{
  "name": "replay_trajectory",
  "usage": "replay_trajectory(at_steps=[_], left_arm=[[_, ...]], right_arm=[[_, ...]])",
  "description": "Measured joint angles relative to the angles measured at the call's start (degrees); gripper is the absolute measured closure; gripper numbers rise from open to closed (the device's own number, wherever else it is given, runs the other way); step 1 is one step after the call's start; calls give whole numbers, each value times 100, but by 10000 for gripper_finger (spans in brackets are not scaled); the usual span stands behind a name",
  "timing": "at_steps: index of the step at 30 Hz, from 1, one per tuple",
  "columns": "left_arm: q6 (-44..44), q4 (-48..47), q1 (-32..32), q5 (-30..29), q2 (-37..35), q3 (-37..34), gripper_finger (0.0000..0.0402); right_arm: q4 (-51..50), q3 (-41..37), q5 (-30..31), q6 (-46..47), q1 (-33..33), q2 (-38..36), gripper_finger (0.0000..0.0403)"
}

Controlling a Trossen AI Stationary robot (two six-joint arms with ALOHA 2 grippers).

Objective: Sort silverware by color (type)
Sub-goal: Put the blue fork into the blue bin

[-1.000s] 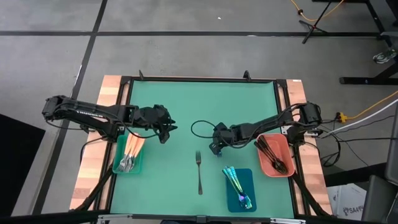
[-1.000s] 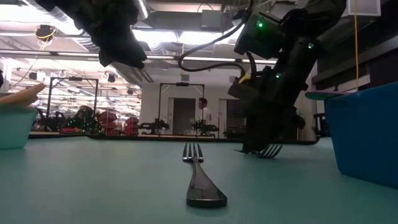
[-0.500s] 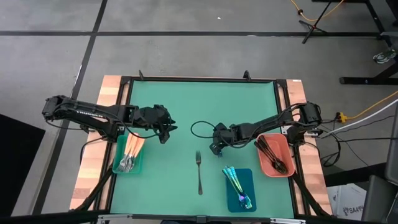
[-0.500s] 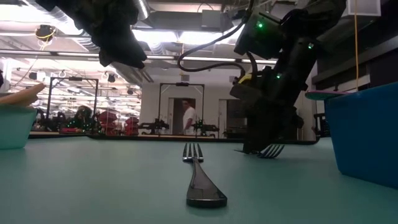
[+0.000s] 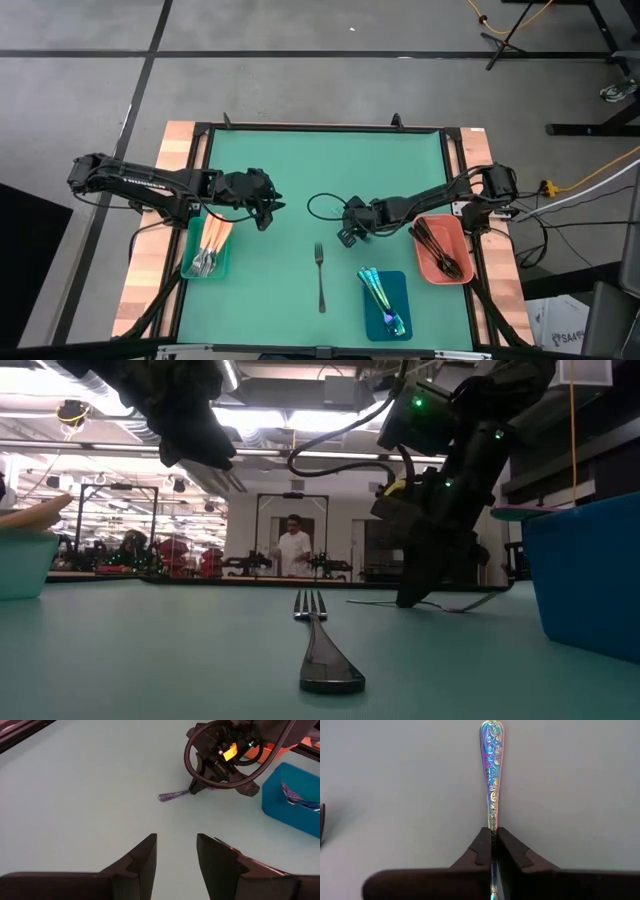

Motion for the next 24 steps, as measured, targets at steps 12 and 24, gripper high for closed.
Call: replay_trajectory(at_steps=[12, 24], left_arm=[[0, 0, 0, -2, 0, 0, 269], [0, 2, 0, -2, 0, 0, 269]], right_arm=[[9, -4, 85, -339, 2, -70, 401], [-37, -28, -391, -620, 2, -928, 402]])
